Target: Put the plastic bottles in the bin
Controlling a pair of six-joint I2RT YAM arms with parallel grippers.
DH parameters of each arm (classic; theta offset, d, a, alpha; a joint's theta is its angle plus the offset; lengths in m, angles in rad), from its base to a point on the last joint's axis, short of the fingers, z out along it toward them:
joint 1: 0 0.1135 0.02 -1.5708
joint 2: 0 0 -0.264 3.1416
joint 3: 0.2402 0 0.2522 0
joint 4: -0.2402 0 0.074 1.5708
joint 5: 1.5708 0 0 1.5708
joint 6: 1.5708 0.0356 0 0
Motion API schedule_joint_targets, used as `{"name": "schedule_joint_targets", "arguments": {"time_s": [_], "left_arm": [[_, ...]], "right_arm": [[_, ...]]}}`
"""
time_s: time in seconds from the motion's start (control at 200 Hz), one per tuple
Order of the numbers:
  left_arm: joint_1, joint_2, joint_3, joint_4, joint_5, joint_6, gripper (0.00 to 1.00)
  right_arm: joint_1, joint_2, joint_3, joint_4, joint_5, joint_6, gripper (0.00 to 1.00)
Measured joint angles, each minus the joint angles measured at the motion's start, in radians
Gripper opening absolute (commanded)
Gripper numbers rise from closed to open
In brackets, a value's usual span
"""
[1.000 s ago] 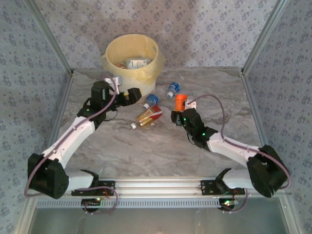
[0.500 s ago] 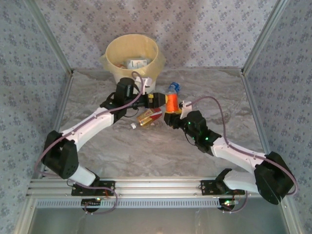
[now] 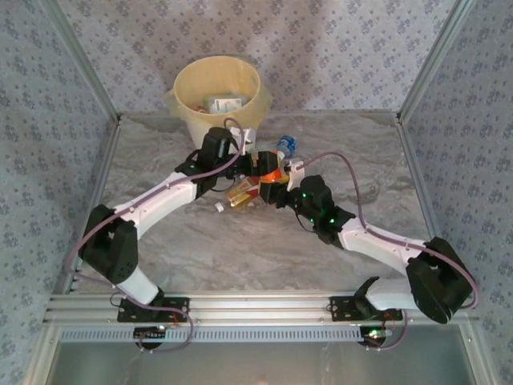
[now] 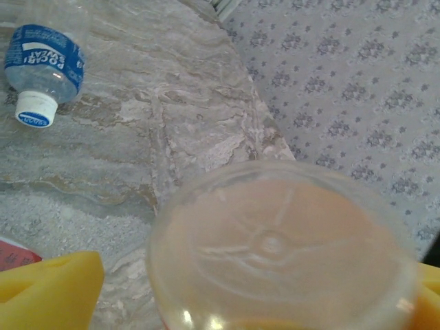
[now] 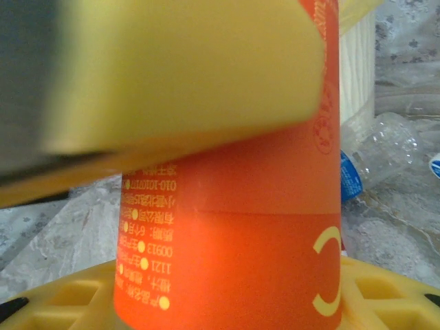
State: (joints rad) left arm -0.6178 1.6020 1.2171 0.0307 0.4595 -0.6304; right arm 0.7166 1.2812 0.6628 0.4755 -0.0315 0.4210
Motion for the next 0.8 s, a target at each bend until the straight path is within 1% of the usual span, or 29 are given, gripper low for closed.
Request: {"name": "schedule_joint_targets", "arguments": {"time_s": [0.21,0.27,0.335,0.415,0.56,0.799], "left_arm": [[-0.005,0.015,0.007,0.026,0.010,-0.037,0.60],[-0.005,0.023,0.020,0.025,0.016,-0.045,0.56],[-0.005,0.025,0.026,0.024,0.022,-0.049,0.53],[-0.005,0.025,0.026,0.024,0.022,-0.052,0.51],[-0.004,0.027,0.028,0.018,0.022,-0.053,0.49],[-0.002,0.037,0.045,0.000,-0.016,-0.052,0.46]], "right_arm": [[0.009,0.031,0.023,-0.001,-0.026,0.000,0.39],[0.008,0.037,0.030,-0.003,-0.027,0.000,0.41],[0.006,0.037,0.035,-0.006,-0.027,0.000,0.45],[0.006,0.037,0.040,-0.016,-0.029,0.000,0.52],[0.001,0.035,0.050,-0.047,-0.035,-0.002,0.72],[-0.036,-0.038,0.051,-0.163,-0.075,-0.019,0.94]]}}
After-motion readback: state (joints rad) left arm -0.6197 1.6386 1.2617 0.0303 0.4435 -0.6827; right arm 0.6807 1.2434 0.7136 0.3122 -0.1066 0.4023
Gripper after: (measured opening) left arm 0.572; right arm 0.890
